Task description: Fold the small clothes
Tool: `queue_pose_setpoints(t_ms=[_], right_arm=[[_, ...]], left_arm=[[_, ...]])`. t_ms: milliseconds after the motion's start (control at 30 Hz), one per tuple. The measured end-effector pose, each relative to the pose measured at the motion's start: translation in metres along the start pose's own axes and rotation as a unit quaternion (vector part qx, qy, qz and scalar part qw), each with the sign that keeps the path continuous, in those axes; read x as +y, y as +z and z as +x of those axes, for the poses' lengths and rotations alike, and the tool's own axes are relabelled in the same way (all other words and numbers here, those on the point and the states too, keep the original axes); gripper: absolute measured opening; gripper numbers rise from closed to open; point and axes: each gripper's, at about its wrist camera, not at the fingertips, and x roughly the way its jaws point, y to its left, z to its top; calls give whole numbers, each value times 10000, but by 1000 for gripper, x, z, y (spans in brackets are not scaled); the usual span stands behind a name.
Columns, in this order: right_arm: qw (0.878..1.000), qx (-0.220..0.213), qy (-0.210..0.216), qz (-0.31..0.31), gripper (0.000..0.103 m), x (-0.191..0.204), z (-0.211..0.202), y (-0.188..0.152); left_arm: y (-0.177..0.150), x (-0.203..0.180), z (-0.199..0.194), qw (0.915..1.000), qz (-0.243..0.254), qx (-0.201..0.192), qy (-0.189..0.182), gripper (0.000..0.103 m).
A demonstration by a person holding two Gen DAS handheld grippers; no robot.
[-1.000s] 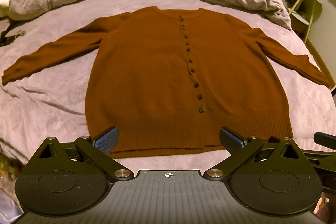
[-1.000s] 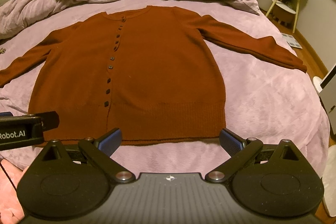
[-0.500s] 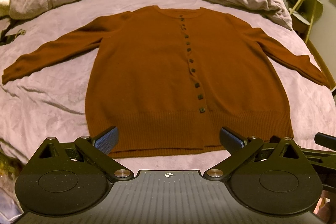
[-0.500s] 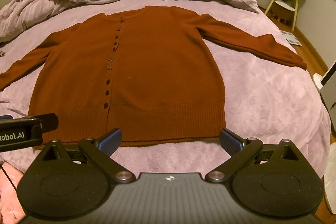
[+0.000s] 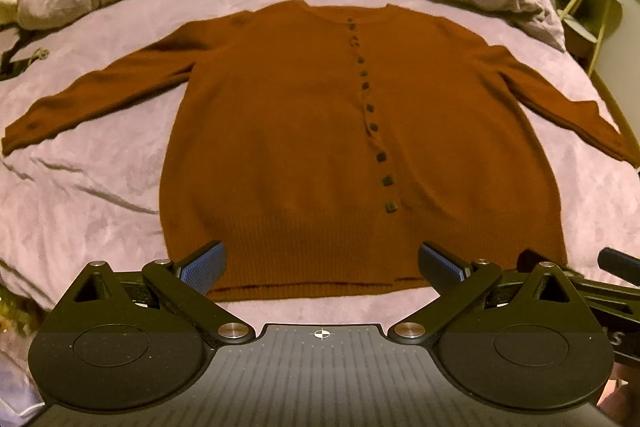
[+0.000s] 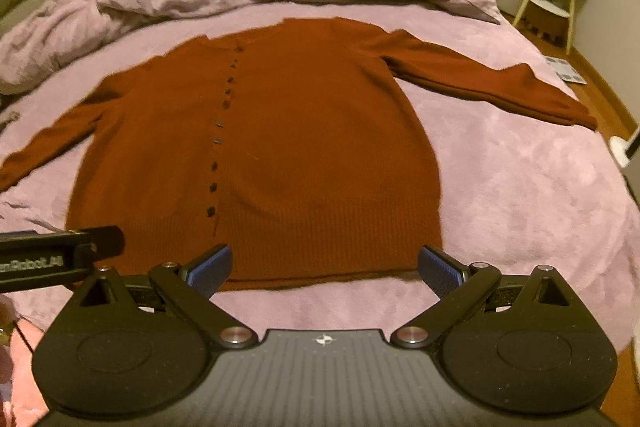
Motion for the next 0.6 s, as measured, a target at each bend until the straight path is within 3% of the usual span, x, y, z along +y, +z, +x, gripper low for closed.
queue_pose_setpoints(t_ms=[100,267,433,600], right_arm=[[9985,-252,469,146,99,-7,3,-4],[9933,-237,1019,498,99,-27,22,-6],[9814,-243,917,1670,99,-90,58,15],[9512,-808,553,2926,92,-187,92,37]], left_arm=[[-1,-2,6,10000,24,65,4,103],[4,-5,22,9997,87,231,-8,103],[23,-11,44,9996,283,58,4,103],[51,-22,76,9991,386,-78,-157,103]])
